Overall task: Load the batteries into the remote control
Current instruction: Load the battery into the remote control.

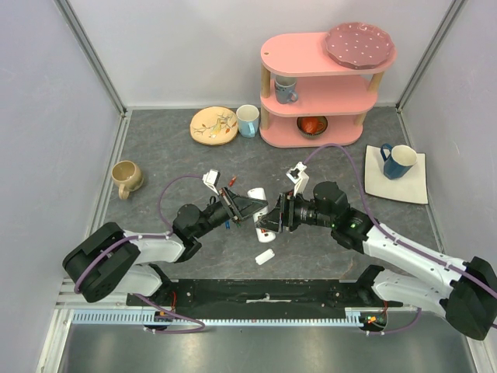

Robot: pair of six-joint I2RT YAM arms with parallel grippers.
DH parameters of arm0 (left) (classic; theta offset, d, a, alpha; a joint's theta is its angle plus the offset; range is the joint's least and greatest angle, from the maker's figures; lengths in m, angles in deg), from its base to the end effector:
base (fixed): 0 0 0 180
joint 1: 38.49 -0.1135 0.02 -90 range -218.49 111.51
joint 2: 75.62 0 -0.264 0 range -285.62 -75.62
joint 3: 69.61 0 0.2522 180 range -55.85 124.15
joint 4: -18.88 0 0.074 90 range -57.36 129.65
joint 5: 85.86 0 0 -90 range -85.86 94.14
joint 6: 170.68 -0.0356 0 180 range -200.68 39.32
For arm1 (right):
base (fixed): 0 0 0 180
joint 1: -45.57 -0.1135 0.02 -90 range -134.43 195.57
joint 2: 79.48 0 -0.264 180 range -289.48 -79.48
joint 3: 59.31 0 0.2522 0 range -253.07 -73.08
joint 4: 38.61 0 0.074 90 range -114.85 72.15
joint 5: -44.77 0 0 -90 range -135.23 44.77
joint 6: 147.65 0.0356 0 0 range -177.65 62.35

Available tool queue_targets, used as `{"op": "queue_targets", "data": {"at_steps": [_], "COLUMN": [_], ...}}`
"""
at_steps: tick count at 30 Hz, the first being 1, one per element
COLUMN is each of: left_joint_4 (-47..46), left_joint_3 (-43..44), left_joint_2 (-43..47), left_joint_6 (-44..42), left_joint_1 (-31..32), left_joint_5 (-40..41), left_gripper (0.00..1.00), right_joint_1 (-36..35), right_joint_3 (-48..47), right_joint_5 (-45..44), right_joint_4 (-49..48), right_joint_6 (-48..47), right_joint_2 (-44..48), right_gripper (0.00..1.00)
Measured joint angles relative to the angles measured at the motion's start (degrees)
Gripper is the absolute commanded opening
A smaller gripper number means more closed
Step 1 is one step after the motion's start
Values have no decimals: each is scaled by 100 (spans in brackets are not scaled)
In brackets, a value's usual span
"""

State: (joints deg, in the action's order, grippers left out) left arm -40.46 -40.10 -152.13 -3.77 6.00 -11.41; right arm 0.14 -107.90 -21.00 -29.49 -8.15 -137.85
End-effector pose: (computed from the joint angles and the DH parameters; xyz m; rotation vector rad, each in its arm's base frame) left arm 0.1618 -0.1723 0.2089 -0.1914 1.6585 -1.8934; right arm 0.1516 0.1747 0.2610 -0.2540 2.1668 1.4484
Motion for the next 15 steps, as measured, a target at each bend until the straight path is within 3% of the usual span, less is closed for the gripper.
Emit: {"op": "queue_targets", "data": {"at_steps": [9, 15], "left_joint_4": [-68, -74], "left_joint_3": [4, 4], "left_joint_2": [-160, -181], "left_joint_6": [-2, 4], "left_joint_1": [0, 0], "left_joint_5": [0, 0], "left_gripper": [2, 2], "right_joint_1": [0, 0], "right_joint_3": [-94, -291], "right_joint_5": [140, 203], "right_joint_4": [11, 393], "right_joint_6": [-2, -448], "right_joint_2": [59, 208], "right_gripper": [78, 74]}}
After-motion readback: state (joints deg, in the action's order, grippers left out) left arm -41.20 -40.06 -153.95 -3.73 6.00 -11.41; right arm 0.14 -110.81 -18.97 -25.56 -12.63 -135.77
